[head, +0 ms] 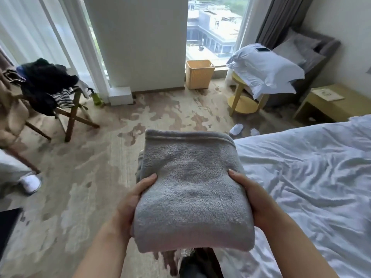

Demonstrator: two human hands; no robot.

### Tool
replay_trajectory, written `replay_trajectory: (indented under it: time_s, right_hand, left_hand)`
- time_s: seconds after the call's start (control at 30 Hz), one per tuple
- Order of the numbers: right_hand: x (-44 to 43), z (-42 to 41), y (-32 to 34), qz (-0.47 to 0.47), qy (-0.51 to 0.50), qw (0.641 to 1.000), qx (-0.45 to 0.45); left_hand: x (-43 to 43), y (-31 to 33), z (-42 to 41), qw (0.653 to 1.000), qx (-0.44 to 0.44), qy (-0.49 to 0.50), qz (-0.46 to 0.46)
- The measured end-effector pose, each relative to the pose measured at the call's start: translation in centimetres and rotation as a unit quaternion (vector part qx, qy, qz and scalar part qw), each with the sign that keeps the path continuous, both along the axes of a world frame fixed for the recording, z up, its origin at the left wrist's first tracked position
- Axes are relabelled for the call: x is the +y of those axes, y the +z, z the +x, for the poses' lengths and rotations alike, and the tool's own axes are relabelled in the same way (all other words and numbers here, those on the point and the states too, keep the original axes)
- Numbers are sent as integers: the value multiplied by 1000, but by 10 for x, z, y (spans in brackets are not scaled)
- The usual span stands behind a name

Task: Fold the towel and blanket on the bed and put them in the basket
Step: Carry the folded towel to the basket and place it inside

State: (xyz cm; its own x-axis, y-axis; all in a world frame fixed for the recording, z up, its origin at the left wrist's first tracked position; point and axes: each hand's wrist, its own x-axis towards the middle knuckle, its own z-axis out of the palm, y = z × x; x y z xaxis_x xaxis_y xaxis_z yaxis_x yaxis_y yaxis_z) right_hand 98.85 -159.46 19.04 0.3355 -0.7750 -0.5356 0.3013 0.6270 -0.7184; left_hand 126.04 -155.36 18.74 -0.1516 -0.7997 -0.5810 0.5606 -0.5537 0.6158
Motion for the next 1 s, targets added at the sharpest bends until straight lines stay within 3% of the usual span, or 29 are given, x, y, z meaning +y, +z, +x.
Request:
replay_trajectory:
  time_s: [0.37,0.5,0.73,1.0]
  right_hand:
    - [-340,123,13,-8,78,997,-12]
    - [-443,168,10,-3,105,994,-5]
    - [-621,194,-14,22,30,999,35]
    - [-780,147,2,33,-127,991,29]
  left_hand:
    - [-300,32,109,995,-16,96,-29]
    - [-394,24,153,994,-8,113,0]
    - [-615,-18,189,999,13,14,28]
    - [-851,-12,142,991,31,-125,32]
